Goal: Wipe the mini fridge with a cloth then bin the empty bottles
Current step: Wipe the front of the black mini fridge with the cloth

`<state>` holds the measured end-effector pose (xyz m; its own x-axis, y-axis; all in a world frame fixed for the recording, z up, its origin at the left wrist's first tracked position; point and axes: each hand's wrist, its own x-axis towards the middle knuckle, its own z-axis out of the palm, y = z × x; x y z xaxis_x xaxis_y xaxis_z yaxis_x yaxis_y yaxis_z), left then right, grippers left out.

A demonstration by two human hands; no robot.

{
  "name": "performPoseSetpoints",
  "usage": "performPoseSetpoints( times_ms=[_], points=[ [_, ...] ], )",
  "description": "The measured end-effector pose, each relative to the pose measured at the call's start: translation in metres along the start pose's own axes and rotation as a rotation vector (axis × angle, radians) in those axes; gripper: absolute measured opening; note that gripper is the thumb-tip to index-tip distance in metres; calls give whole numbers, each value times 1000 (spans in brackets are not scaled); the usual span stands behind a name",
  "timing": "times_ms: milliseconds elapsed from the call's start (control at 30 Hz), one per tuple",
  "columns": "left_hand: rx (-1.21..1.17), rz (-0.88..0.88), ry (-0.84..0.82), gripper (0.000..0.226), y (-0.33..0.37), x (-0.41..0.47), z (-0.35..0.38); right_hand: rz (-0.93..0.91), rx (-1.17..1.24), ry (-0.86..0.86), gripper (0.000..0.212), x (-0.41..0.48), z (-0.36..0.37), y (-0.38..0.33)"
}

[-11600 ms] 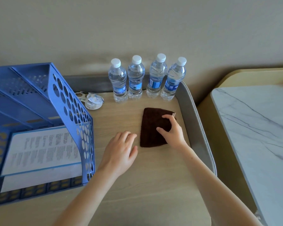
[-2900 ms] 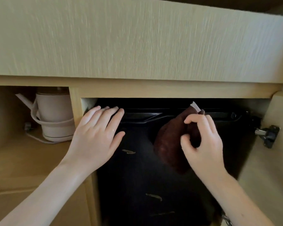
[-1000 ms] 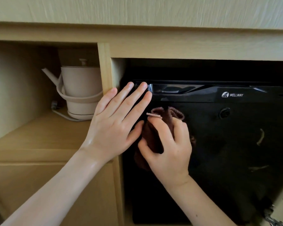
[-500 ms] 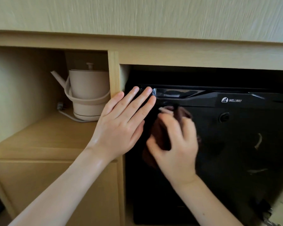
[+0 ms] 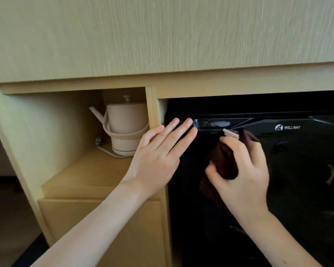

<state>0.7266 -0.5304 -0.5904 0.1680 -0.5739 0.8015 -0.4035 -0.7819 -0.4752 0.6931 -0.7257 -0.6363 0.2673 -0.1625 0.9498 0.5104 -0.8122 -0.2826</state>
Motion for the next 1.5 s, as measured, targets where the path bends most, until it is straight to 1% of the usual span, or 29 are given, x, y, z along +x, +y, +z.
performPoseSetpoints(
  times_ms=[67,133,233,400,633,733,800,867,900,1000,1067,1200,1267,1367,1433,1500],
  points=[
    [5,38,-77,58,-7,0,-9,-44,5,-64,52,-4,24,-25],
    [2,57,-140,60,-12,0,-17,-49,20,-91,53,-3,37,-43],
    [-35,56,-192,61,-13,1,-24,-60,57,-127,54,-3,36,-47],
    [-90,-64,-110,57,8,6,-18,1,30,-94,50,3,3,-14],
    [-225,-27,4,59,57,44,8,77,-27,-89,52,17,-75,62],
    [-266,6,18,60,80,51,18,162,-52,8,51,21,-99,83],
    [-282,3,21,60,86,52,23,179,-54,84,50,24,-106,89],
    [-297,-3,36,61,85,52,26,174,-73,119,50,23,-102,84],
    [-307,-4,47,60,84,52,27,156,-82,101,51,21,-95,78],
    [-325,1,81,61,83,52,30,27,-57,-68,52,10,-61,51],
    [-340,6,81,64,82,51,32,-24,-31,-129,51,6,-47,40],
    [-340,-23,80,61,81,53,32,-59,-33,-217,51,12,-63,56],
    [-340,-53,86,61,84,56,31,-44,-45,-177,51,15,-80,71],
    [-344,-83,91,62,90,61,31,46,-28,-53,49,24,-109,100],
    [-339,-84,75,68,95,67,31,109,-24,31,45,29,-132,121],
    [-343,-66,52,75,101,77,29,183,-30,95,46,30,-150,136]
  ],
)
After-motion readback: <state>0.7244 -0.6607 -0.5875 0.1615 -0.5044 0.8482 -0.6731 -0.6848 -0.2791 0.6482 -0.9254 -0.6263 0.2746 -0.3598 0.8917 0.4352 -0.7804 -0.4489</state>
